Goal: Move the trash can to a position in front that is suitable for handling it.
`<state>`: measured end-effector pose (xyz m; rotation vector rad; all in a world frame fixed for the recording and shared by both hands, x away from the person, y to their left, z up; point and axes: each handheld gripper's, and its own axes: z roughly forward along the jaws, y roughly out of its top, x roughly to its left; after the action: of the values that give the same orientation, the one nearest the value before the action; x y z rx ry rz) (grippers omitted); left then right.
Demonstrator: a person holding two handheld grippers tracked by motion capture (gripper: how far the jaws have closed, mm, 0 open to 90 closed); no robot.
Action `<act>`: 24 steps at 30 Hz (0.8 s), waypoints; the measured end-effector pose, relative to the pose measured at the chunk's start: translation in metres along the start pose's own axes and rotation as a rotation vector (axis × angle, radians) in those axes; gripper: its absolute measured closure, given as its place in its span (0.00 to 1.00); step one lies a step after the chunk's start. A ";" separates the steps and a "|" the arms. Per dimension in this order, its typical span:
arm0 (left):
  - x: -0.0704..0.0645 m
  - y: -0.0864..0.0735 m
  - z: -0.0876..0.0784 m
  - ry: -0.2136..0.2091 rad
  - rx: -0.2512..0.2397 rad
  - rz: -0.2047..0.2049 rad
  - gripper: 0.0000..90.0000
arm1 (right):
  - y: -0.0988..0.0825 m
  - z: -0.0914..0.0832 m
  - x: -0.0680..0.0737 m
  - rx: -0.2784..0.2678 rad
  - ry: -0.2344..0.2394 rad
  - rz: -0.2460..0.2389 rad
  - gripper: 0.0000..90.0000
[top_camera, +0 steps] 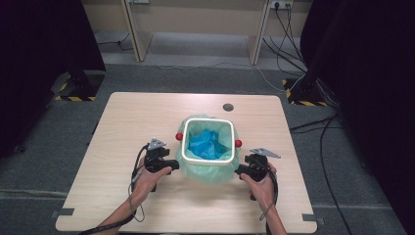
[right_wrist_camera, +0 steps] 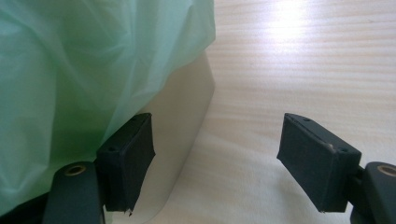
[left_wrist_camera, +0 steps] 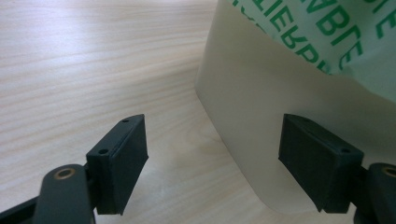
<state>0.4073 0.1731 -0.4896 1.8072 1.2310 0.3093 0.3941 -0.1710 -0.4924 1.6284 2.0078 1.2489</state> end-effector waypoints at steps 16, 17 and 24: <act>0.024 0.021 0.009 0.058 -0.017 -0.053 0.27 | 0.030 0.035 0.005 0.030 -0.015 -0.018 0.31; 0.025 0.023 0.010 0.062 -0.018 -0.057 0.27 | 0.032 0.037 0.005 0.031 -0.014 -0.014 0.31; 0.029 0.031 0.017 0.070 -0.020 -0.070 0.28 | 0.039 0.047 0.000 0.025 -0.011 0.028 0.29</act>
<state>0.4506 0.1849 -0.4831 1.7453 1.3321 0.3462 0.4518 -0.1502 -0.4916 1.6771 2.0086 1.2263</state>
